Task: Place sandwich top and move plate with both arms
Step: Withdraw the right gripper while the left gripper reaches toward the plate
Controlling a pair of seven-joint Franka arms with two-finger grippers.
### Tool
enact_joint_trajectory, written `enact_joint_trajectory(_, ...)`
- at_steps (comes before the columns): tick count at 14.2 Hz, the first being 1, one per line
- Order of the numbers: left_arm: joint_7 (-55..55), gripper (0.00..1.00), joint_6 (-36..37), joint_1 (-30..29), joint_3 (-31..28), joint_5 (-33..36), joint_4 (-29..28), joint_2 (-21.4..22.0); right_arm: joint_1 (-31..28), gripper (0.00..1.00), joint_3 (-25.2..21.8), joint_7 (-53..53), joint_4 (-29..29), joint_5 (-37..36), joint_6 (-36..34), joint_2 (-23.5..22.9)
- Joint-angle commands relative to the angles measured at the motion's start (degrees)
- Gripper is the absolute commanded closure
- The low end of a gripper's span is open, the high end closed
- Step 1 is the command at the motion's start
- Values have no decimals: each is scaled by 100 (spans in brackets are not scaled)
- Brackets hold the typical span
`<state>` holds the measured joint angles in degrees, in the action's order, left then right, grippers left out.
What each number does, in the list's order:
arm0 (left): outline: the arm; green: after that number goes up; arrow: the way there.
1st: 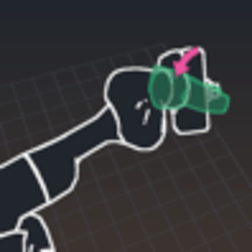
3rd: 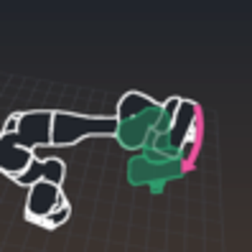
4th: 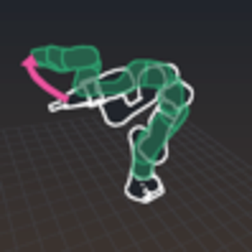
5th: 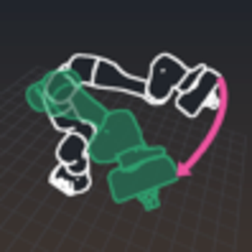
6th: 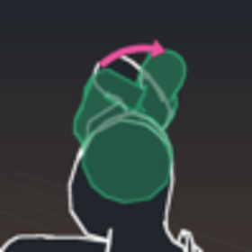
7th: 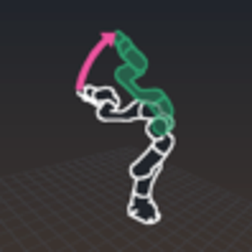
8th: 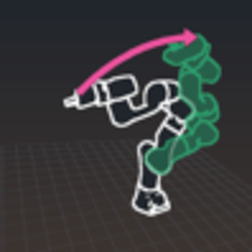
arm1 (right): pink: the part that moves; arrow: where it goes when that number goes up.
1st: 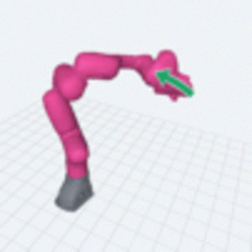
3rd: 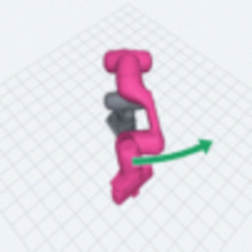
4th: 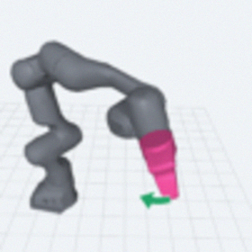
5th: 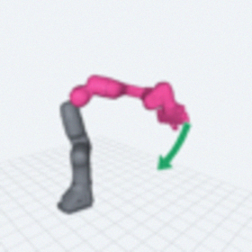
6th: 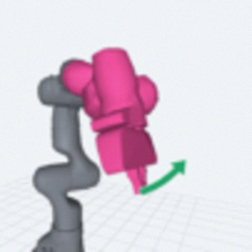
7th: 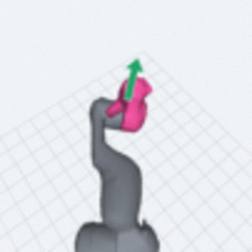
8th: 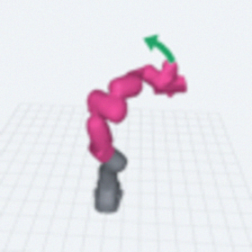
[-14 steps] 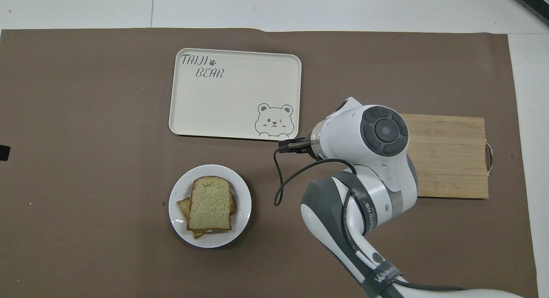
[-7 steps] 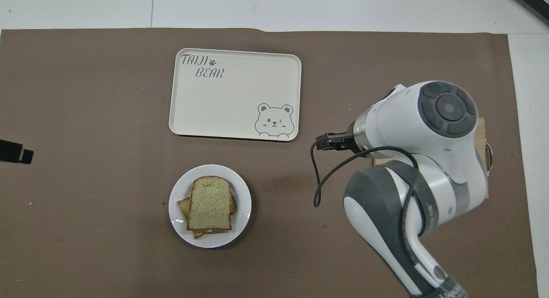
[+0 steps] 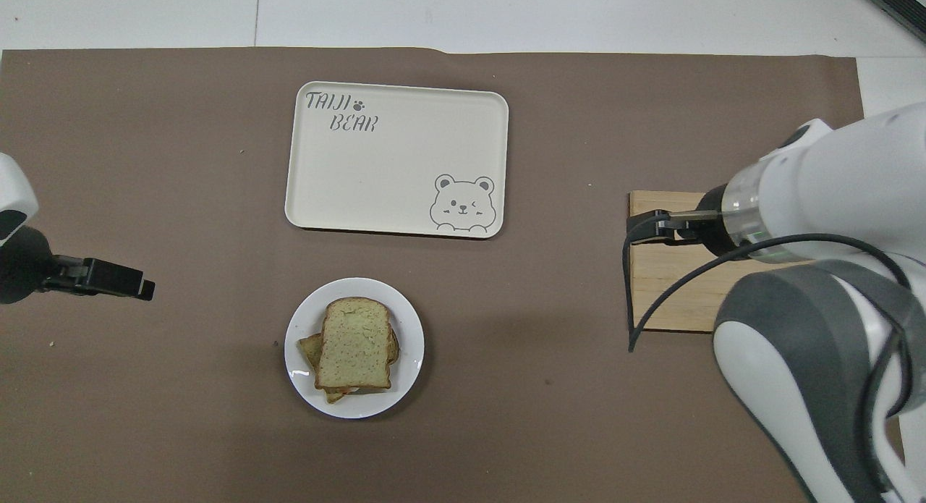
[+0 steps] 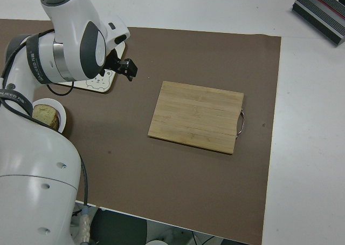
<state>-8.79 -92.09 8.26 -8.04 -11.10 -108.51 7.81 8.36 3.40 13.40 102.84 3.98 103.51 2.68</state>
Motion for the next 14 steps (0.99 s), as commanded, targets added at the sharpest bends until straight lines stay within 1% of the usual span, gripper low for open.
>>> enact_joint_trajectory(1,26,0,-256,-193,13,-558,-574,265,-220,0,55,-128,-220,-283,-269,101)
enact_joint_trajectory(4,61,0,-817,-132,22,-761,-1057,282,-238,0,-41,-145,-396,-380,-410,101)
enact_joint_trajectory(5,70,0,-993,-175,22,-997,-1302,291,-247,0,-50,-145,-484,-389,-541,101)
enact_joint_trajectory(6,70,0,-1256,-202,22,-1121,-1600,413,-247,0,-111,-154,-580,-389,-647,101)
enact_joint_trajectory(8,70,0,-1879,-141,22,-1192,-2242,668,-247,0,-304,-329,-756,-459,-796,110)
enact_joint_trajectory(11,26,0,-2478,-79,57,-1649,-2919,713,-247,0,-568,-548,-1169,-460,-1139,119)
enact_joint_trajectory(12,9,0,-2706,60,57,-1780,-3131,713,-247,0,-673,-741,-1274,-468,-1244,119)
enact_joint_trajectory(13,-9,8,-2952,158,57,-1886,-3359,713,-256,0,-735,-978,-1371,-477,-1289,119)
enact_joint_trajectory(14,-27,13,-3198,324,57,-1939,-3561,713,-264,0,-762,-1171,-1407,-538,-1385,110)
